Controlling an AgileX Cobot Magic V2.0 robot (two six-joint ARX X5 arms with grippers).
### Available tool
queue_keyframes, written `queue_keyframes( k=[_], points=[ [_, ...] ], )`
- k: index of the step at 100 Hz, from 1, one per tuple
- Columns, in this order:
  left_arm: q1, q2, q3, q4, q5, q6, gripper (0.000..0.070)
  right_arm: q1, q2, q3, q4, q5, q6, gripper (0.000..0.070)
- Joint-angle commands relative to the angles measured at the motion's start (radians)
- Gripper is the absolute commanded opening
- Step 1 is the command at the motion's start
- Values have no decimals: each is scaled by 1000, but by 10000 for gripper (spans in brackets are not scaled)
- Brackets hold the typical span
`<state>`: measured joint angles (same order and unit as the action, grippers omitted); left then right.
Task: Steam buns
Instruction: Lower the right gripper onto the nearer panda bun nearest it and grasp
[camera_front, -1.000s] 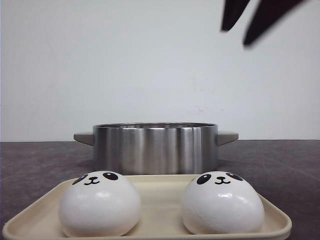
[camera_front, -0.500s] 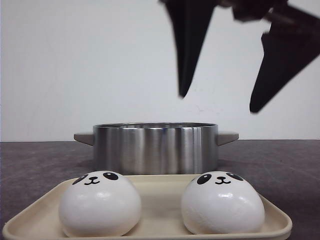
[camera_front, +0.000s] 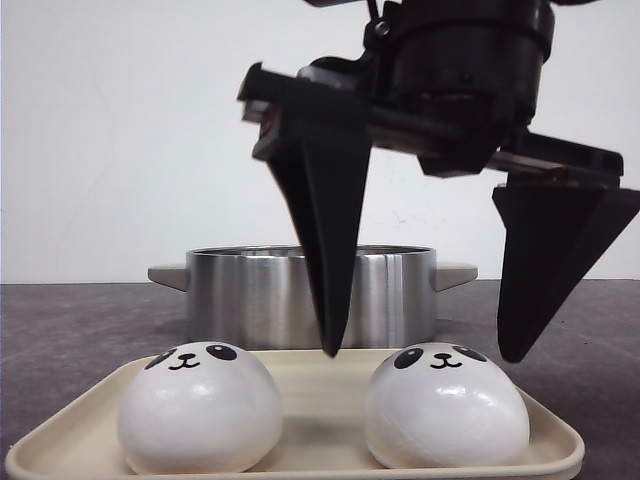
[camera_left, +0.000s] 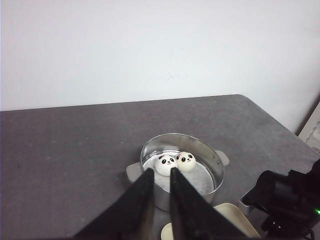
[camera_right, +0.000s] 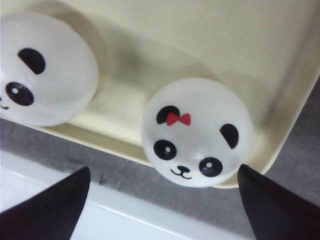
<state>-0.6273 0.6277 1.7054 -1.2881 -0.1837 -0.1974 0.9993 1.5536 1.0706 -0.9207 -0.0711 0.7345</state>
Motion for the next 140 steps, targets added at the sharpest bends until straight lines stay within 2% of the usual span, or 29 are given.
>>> queue_keyframes(
  k=[1,12,36,70,83,88,94,116,140],
  points=[
    [-8,10,19,4,2,13,16,10,23,10,12,18,6,572],
    [-8,10,19,4,2,14,16,4,29,10,26,46,-2,538],
    [-8,10,19,9,1,26,16,-34,29,4,23,50,-17,528],
    [-8,11,19,34,1,25,16,-58,29,-51,51,14,-22,516],
    [-8,12,19,47,1,25,16,-58,29,-71,88,3,-23,465],
    [-8,12,19,52,1,25,16,-60,29,-71,90,3,-23,430],
    [-8,12,19,54,1,26,16,-61,29,-71,91,-1,-24,356],
    [-8,12,19,54,1,26,16,-64,29,-71,92,0,-46,5],
    [-8,12,19,54,1,26,15,-58,21,-64,158,-8,-77,6]
  ],
)
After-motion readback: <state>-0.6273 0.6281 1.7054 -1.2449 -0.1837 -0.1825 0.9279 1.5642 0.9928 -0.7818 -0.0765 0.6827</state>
